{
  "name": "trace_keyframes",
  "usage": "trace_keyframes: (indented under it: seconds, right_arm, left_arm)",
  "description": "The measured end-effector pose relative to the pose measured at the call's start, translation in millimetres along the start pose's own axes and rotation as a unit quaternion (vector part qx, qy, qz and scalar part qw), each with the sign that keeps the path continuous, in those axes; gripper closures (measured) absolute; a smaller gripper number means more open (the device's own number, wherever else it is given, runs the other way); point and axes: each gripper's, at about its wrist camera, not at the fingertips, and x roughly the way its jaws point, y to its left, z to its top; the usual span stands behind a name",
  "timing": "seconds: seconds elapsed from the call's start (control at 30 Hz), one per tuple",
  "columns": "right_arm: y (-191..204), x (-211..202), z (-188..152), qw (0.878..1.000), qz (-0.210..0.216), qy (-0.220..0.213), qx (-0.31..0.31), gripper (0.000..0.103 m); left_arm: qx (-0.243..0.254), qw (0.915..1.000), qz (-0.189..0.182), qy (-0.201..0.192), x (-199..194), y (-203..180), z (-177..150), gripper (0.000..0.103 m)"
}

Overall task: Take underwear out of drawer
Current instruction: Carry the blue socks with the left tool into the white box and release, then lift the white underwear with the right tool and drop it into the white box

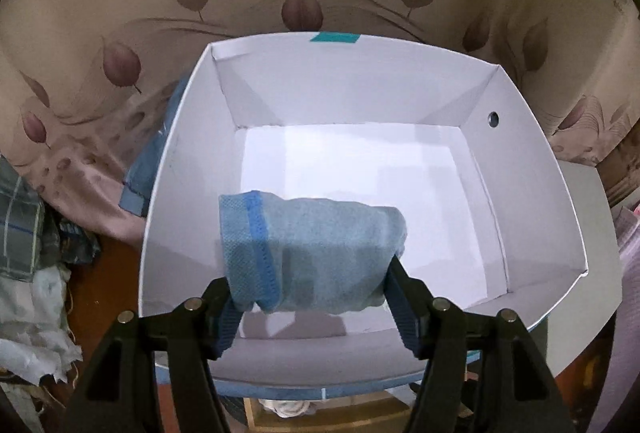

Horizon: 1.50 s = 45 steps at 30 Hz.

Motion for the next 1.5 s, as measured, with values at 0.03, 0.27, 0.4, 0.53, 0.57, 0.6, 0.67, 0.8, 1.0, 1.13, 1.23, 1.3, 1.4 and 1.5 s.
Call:
trace_keyframes:
  seconds: [0.03, 0.27, 0.4, 0.53, 0.57, 0.6, 0.67, 0.8, 1.0, 1.13, 1.23, 1.3, 1.4, 1.5]
  right_arm:
    - [1, 0, 0, 1.0, 0.0, 0.0, -0.001, 0.086]
    - [1, 0, -1, 1.0, -0.003, -0.001, -0.003, 0.086]
    - [2, 0, -1, 1.0, -0.004, 0.0, -0.005, 0.086]
    - [2, -1, 0, 1.0, -0.004, -0.002, -0.006, 0.086]
    - [3, -2, 0, 1.0, -0.005, -0.005, -0.008, 0.086]
    - [3, -3, -1, 1.0, -0.004, -0.007, -0.01, 0.086]
    - [5, -6, -1, 1.0, -0.005, -0.014, -0.016, 0.086]
    - [5, -16, -2, 0.999, 0.0, -0.029, -0.026, 0.086]
    - [3, -28, 0, 1.0, 0.008, -0.022, -0.02, 0.086]
    - [19, -43, -6, 0.999, -0.004, -0.017, -0.042, 0.086]
    - [26, -59, -13, 0.999, 0.008, -0.024, -0.04, 0.086]
    - [32, -69, -18, 0.999, 0.002, -0.026, -0.044, 0.086]
    - [44, -86, -26, 0.998, -0.003, -0.032, -0.059, 0.086]
    - [52, -103, -28, 0.997, -0.003, -0.04, -0.066, 0.086]
  left_arm:
    - [-0.001, 1.0, 0.002, 0.001, 0, 0, -1, 0.037]
    - [-0.011, 0.9998, -0.012, 0.014, -1, 0, -4, 0.034]
    - [-0.03, 0.9992, -0.024, -0.006, -12, 7, -5, 0.032]
    - [-0.045, 0.9982, -0.021, -0.035, -33, 14, -13, 0.032]
    - [-0.044, 0.9978, -0.022, -0.044, -39, 15, -16, 0.032]
    - [-0.041, 0.9974, -0.024, -0.055, -46, 16, -22, 0.032]
    - [-0.039, 0.9965, -0.02, -0.071, -59, 20, -36, 0.032]
    - [-0.039, 0.9937, -0.005, -0.105, -78, 31, -75, 0.031]
    - [-0.041, 0.9929, 0.025, -0.109, -68, 57, -140, 0.031]
    - [-0.073, 0.9922, 0.049, -0.089, -36, 77, -171, 0.031]
    - [-0.11, 0.9893, 0.054, -0.079, -11, 88, -190, 0.031]
    - [-0.138, 0.9851, 0.059, -0.084, 2, 93, -202, 0.031]
    - [-0.15, 0.9838, 0.066, -0.074, 24, 94, -215, 0.031]
    - [-0.166, 0.9813, 0.072, -0.068, 36, 99, -226, 0.031]
